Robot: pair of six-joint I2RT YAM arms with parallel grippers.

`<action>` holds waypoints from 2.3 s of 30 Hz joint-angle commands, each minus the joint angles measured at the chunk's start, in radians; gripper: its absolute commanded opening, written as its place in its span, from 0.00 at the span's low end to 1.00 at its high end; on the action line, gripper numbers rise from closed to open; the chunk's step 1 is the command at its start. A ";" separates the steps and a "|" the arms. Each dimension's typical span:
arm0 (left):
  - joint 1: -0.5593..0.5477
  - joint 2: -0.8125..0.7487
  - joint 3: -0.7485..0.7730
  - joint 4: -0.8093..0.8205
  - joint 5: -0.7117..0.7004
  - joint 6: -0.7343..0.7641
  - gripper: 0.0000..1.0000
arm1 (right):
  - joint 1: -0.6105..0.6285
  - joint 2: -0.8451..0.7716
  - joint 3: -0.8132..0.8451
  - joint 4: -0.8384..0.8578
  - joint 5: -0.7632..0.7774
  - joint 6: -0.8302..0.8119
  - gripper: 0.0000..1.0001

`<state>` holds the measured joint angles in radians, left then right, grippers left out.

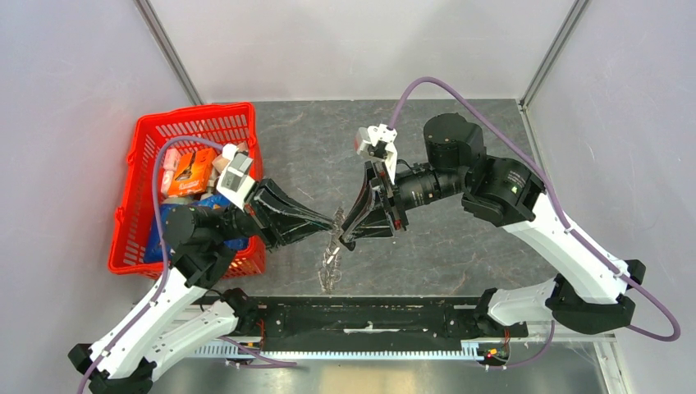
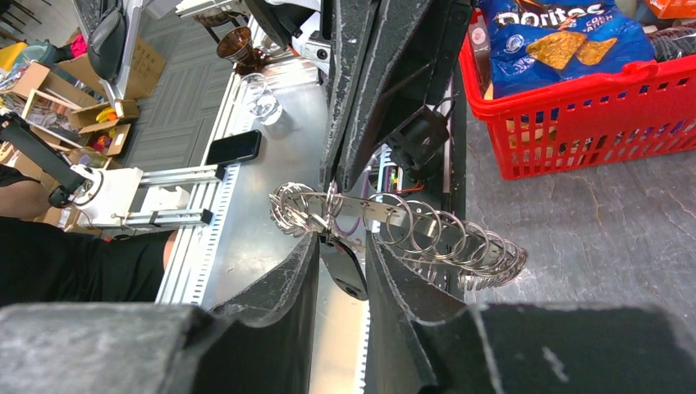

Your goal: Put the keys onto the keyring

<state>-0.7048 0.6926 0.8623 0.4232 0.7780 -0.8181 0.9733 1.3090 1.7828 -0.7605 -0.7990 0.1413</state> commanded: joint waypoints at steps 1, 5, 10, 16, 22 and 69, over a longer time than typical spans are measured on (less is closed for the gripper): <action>-0.005 -0.003 0.006 0.059 -0.039 -0.026 0.02 | 0.002 -0.017 0.035 0.049 -0.017 0.008 0.34; -0.005 -0.007 0.010 0.037 -0.043 -0.014 0.02 | 0.002 -0.048 0.038 0.010 0.037 -0.019 0.40; -0.005 -0.008 0.012 0.034 -0.042 -0.012 0.02 | 0.002 -0.070 0.038 0.009 0.073 -0.018 0.42; -0.005 -0.014 0.011 0.038 -0.046 -0.014 0.02 | 0.002 -0.040 0.045 0.039 0.070 -0.008 0.42; -0.005 -0.022 0.009 0.029 -0.053 -0.009 0.02 | 0.002 -0.020 0.053 0.068 0.042 0.012 0.40; -0.005 -0.039 0.016 -0.037 -0.047 0.036 0.02 | 0.015 0.092 0.270 -0.086 -0.015 0.004 0.00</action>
<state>-0.7078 0.6518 0.8627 0.3721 0.6895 -0.8093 0.9863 1.3960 1.9762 -0.8593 -0.7582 0.1513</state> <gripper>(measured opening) 0.025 0.006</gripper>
